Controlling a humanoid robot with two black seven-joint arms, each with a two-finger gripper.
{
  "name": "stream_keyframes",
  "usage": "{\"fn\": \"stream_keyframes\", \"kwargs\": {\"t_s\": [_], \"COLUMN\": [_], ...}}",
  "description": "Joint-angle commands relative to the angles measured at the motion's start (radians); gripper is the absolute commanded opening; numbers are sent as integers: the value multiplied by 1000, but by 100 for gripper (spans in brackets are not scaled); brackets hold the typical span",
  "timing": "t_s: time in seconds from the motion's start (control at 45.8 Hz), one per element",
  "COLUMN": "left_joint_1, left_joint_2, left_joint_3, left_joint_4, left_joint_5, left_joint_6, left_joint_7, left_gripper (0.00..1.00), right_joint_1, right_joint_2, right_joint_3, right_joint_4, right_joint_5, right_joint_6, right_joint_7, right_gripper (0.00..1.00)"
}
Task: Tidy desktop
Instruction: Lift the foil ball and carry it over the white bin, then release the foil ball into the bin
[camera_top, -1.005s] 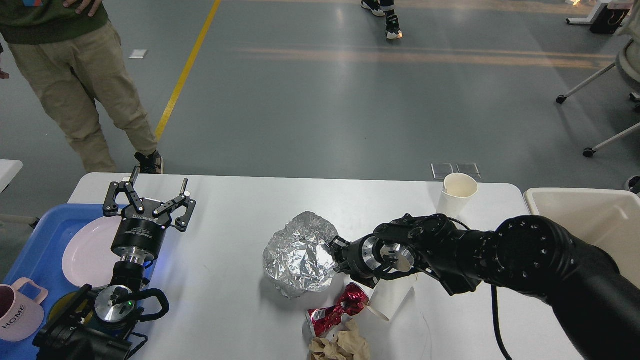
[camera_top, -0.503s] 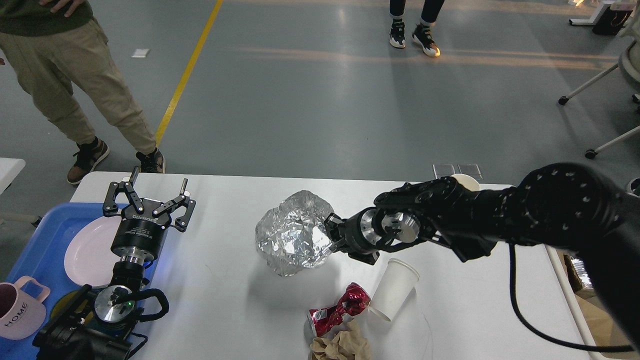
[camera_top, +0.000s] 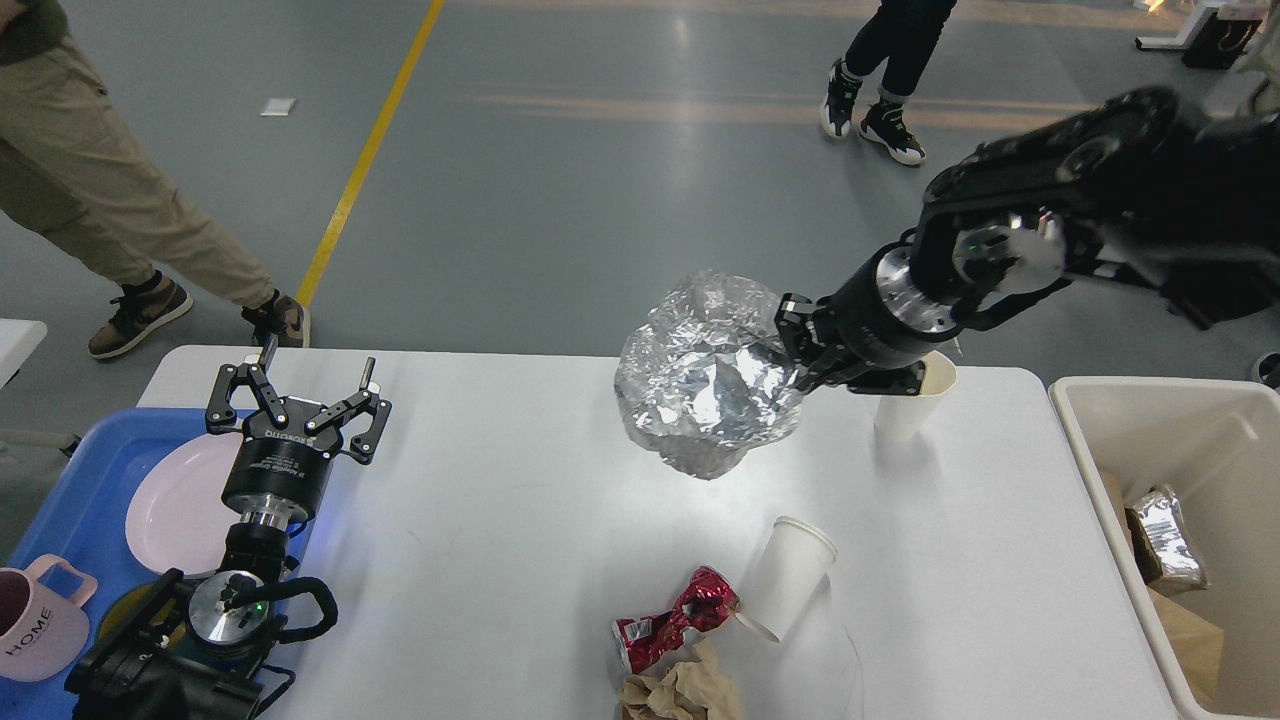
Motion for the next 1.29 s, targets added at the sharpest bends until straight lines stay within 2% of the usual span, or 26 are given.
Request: {"fn": "stream_keyframes", "kwargs": {"t_s": [0.0,0.109,0.306,0.459,0.59,0.678,0.874,0.984,1.137,1.268], "left_joint_1": [0,0,0,0,1,1,1,1,0,1], "left_joint_2": [0,0,0,0,0,0,0,0,0,0], "left_joint_3": [0,0,0,0,0,0,0,0,0,0], "left_joint_4": [0,0,0,0,0,0,0,0,0,0], "left_joint_5": [0,0,0,0,0,0,0,0,0,0], "left_joint_6": [0,0,0,0,0,0,0,0,0,0], "left_joint_7": [0,0,0,0,0,0,0,0,0,0], "left_gripper": [96,96,96,96,96,96,96,96,96,96], "right_joint_1": [133,222,293,296,288,262,62,-104,-449,-767], "right_joint_2": [-27,-53,-72,-80,-96,-174,-452,-537,-613,-609], "right_joint_3": [-154,-263,-330,-399,-476,-495,-488,-473,-322,-154], "right_joint_4": [26,52,133,139,129,109,-75,-227,-388,-551], "right_joint_5": [-9,-26,-112,-136,-163,-202,-345,-373,-370,-361], "right_joint_6": [139,205,210,205,190,178,136,89,-124,-281], "right_joint_7": [5,12,42,116,119,113,107,107,107,105], "right_gripper": [0,0,0,0,0,0,0,0,0,0]}}
